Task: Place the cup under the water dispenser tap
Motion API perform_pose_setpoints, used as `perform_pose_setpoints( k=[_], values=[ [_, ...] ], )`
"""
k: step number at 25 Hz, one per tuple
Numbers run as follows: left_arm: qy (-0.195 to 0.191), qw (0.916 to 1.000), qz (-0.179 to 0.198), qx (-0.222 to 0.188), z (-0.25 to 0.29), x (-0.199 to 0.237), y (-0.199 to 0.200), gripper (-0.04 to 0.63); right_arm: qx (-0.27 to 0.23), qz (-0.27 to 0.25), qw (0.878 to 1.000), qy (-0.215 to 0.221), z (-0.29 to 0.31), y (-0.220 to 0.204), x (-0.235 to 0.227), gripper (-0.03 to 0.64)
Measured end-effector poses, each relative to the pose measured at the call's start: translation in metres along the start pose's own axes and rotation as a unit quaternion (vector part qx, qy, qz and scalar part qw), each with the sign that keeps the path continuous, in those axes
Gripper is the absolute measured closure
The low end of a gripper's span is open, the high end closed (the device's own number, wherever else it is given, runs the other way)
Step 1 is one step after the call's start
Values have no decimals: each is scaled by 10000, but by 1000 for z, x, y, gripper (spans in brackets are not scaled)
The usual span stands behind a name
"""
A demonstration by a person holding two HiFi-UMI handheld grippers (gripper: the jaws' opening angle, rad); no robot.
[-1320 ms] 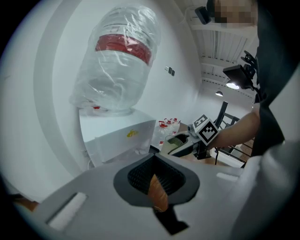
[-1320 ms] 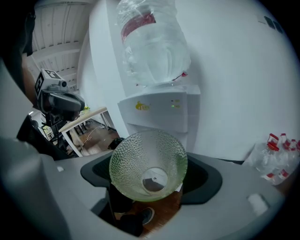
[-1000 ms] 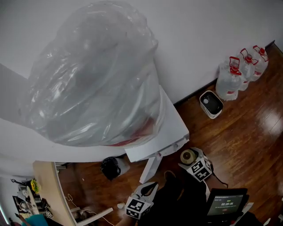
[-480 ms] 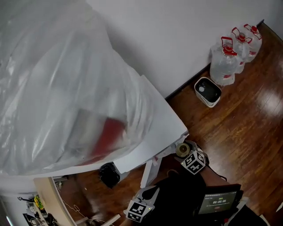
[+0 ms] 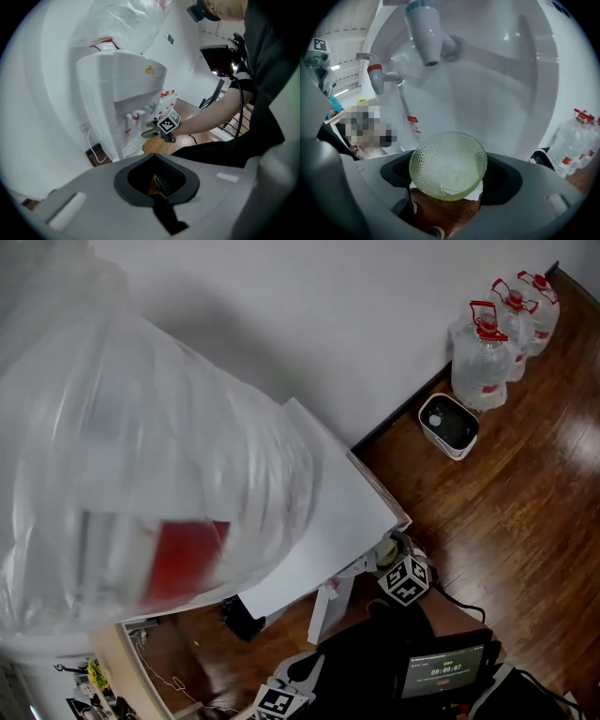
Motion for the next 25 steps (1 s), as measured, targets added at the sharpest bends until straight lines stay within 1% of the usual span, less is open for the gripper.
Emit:
perform_pose_setpoints(
  k=[3,6,9,12,14,17,19,22,25],
  values=[
    [11,9999,-36,-128,-1,-7,6,580,-62,55,9999,-121,1,1,-1,209],
    [-38,9998,3,-171,-3,-15,16,580,-90,116,9998,-106,3,1,-1,210],
    [33,9994,-209,-290,-8,-16,21,580,-167,209,9995,-176,2,3,0,210],
    [49,9992,-269,-308,-5,-14,27,579,-176,386,9986,-316,2,2,-8,204],
    [71,9989,-318,-329,-5,-14,28,580,-205,470,9981,-328,0,2,-11,195],
    [152,9978,-502,-406,-14,-9,33,578,-28,608,9978,-256,-2,-1,-7,151],
    [171,9974,-521,-460,-17,-8,35,578,118,664,9975,-226,-3,-7,-6,129],
    [190,9972,-493,-531,-21,-11,43,578,213,735,9968,-227,-18,-9,-11,129],
    [189,9955,-592,-719,-36,-23,69,578,270,644,9975,-122,-57,2,-11,138]
  ],
)
Point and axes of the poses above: the fingertips, and each gripper's own axes: z forward along the fingers, x to its left, y out of its top, the point moved 2 cm from there along -z, backward along the fingers, and after that the axes turned 3 degrees about -y, right-handed, at the moved point
